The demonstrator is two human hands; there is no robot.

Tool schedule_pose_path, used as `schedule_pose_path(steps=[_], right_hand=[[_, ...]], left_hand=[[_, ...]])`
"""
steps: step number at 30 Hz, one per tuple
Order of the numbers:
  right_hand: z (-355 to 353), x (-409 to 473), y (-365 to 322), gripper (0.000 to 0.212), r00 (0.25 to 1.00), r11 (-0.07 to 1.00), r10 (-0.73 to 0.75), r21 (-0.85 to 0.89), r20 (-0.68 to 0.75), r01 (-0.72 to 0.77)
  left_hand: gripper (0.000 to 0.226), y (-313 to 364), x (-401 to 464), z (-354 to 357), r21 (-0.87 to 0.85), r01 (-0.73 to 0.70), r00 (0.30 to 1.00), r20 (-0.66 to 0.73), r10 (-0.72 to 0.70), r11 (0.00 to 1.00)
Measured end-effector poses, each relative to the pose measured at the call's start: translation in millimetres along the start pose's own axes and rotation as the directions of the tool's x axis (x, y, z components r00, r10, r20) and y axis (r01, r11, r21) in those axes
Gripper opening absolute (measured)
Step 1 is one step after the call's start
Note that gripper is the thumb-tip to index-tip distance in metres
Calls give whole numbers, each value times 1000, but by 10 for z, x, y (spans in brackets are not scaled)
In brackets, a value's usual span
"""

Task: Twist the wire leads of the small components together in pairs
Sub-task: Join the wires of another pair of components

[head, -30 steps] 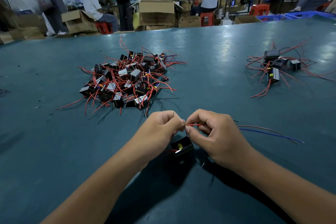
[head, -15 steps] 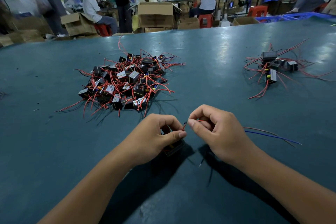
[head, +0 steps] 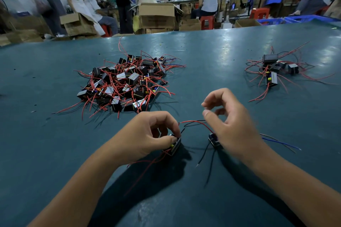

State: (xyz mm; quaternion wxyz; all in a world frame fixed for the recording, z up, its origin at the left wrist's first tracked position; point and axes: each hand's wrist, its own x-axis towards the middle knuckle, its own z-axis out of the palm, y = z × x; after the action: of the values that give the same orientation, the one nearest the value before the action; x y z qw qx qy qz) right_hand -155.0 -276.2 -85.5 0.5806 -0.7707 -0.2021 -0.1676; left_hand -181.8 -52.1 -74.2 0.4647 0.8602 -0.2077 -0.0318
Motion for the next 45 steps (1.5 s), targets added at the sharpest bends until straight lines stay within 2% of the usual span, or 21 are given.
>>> schedule_pose_path(steps=[2, 4, 7, 9, 11, 14, 16, 19, 21, 24, 27, 29, 31, 36, 38, 42, 45], right_hand=[[-106, 36, -71, 11, 999, 997, -33, 71, 33, 30], [-221, 50, -149, 19, 973, 993, -116, 52, 198, 108], [-355, 36, -222, 23, 839, 963, -173, -91, 516, 254], [-402, 27, -221, 18, 741, 929, -130, -179, 659, 323], [-404, 26, -186, 23, 660, 903, -38, -258, 751, 345], [-382, 36, -123, 29, 611, 889, 36, -305, 791, 341], [-359, 48, -91, 20, 632, 893, 31, -305, 774, 330], [-294, 49, -29, 9, 727, 898, -34, -298, 686, 324], [-239, 29, 0, 6, 789, 904, -65, -299, 611, 306], [-172, -10, 34, 4, 864, 913, -76, -313, 497, 260], [-136, -39, 55, 9, 927, 953, -29, -270, 373, 138], [-106, -56, 59, 11, 940, 962, 14, -260, 341, 80], [-81, -70, 66, 11, 947, 970, 38, -241, 320, 42], [-26, -89, 89, 8, 951, 982, 79, -188, 300, -22], [-1, -103, 88, 11, 950, 990, 98, -127, 296, -62], [24, -130, 82, 12, 951, 991, 100, -120, 293, -67], [44, -146, 66, 15, 953, 991, 107, -112, 282, -78]], left_hand=[[10, 12, 3, 27, -3, -28, 999, -17, 28, 1000], [11, 16, 9, 52, -13, -34, 999, -42, 33, 999], [10, -2, 16, 48, 5, -25, 996, -89, 25, 1000], [10, 5, 20, 54, 11, -25, 994, -105, 26, 1000], [13, 16, 22, 72, -32, -5, 994, -110, 1, 999], [18, 40, 19, 119, -51, 60, 988, -139, -66, 997], [20, 37, 14, 146, 54, 84, 978, -195, -72, 995], [26, 47, 2, 199, 203, 88, 971, -236, -38, 975], [32, 44, 2, 249, 330, 133, 975, -213, -63, 935], [37, 34, 9, 281, 540, 185, 981, -147, -124, 821], [35, 40, 19, 232, 589, 134, 990, -45, -133, 797], [35, 54, 18, 166, 589, 102, 990, 22, -141, 802], [36, 68, 14, 126, 583, 77, 993, 26, -114, 809], [17, 83, 14, 272, 524, 14, 984, -156, 80, 852], [5, 78, 22, 305, 500, -20, 975, -182, 128, 866], [2, 51, 30, 279, 331, -53, 975, -185, 120, 942], [19, 34, 33, 277, 181, -25, 977, -206, 62, 983]])
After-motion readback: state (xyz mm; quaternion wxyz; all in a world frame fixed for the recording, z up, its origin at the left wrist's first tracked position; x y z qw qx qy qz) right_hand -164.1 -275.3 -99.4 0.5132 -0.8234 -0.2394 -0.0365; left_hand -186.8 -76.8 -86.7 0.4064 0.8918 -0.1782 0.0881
